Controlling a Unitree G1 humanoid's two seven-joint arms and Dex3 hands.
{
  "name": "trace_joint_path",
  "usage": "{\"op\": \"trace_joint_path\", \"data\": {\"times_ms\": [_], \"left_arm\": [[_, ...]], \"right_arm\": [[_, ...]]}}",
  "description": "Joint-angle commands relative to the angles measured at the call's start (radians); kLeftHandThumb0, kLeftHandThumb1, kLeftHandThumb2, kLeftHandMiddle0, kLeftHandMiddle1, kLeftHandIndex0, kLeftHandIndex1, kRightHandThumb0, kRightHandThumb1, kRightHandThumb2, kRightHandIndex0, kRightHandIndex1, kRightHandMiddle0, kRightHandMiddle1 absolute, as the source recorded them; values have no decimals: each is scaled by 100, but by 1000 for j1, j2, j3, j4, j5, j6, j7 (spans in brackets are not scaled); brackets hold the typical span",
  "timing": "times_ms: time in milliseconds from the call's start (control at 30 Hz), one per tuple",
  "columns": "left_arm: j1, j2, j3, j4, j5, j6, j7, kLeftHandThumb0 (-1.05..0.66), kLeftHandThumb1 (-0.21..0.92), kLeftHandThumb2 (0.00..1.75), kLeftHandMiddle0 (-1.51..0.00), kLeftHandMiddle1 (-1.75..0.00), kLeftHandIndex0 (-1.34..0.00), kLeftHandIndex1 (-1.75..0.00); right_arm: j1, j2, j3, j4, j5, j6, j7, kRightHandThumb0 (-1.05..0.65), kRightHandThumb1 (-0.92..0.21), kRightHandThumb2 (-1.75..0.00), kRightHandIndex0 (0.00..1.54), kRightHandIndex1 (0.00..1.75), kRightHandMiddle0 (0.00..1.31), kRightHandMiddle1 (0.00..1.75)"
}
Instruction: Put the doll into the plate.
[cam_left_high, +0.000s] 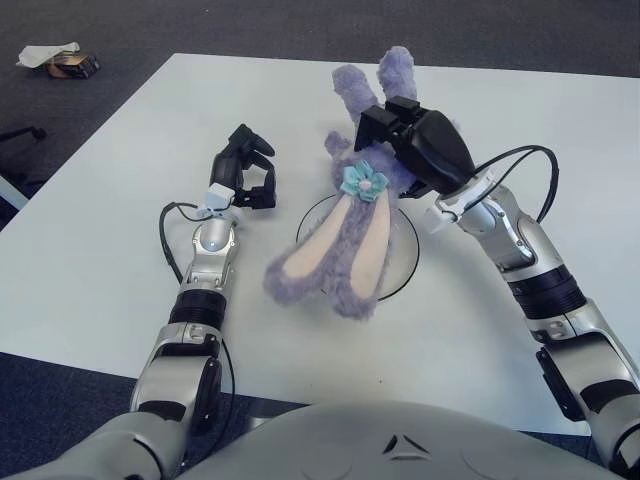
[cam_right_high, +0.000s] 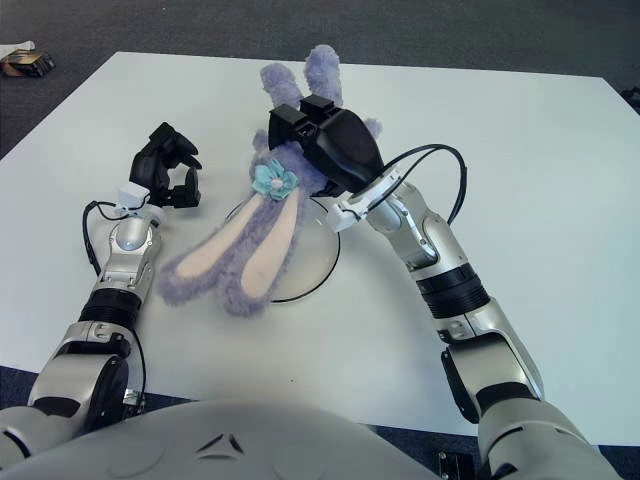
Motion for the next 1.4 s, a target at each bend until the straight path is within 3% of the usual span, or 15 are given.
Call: {"op": "trace_joint_path", "data": {"times_ms": [0, 533, 733, 867, 1033, 1367], "left_arm": [[77, -20, -6, 85, 5, -21, 3, -1, 27, 138, -53, -175, -52, -175], [59, -13, -8, 118, 24, -23, 25, -1, 28, 136, -53, -175, -51, -175], [56, -11, -12, 120, 35, -12, 42, -1, 29, 136, -52, -175, -51, -175], [55, -9, -15, 116, 40, 1, 51, -1, 29, 136, -52, -175, -51, -175], [57, -9, -17, 109, 36, 17, 50, -1, 29, 136, -52, -175, -51, -175], [49, -14, -12, 124, 12, 13, 33, -1, 29, 135, -52, -175, -51, -175]], "right_arm": [[17, -12, -17, -35, -13, -48, -22, 0, -8, -156, 82, 166, 55, 175], [71, -40, -17, -71, 13, -197, 15, 0, -14, -152, 76, 171, 51, 175], [98, -68, -25, -119, 41, -213, 83, 0, -14, -153, 75, 174, 51, 175], [105, -77, -49, -147, -2, -227, 80, 0, -10, -158, 78, 174, 53, 175], [107, -73, -66, -157, -54, -261, 50, 0, -6, -162, 81, 175, 56, 174], [171, -15, -74, -182, -22, -245, 42, -1, -5, -161, 81, 175, 61, 168]]}}
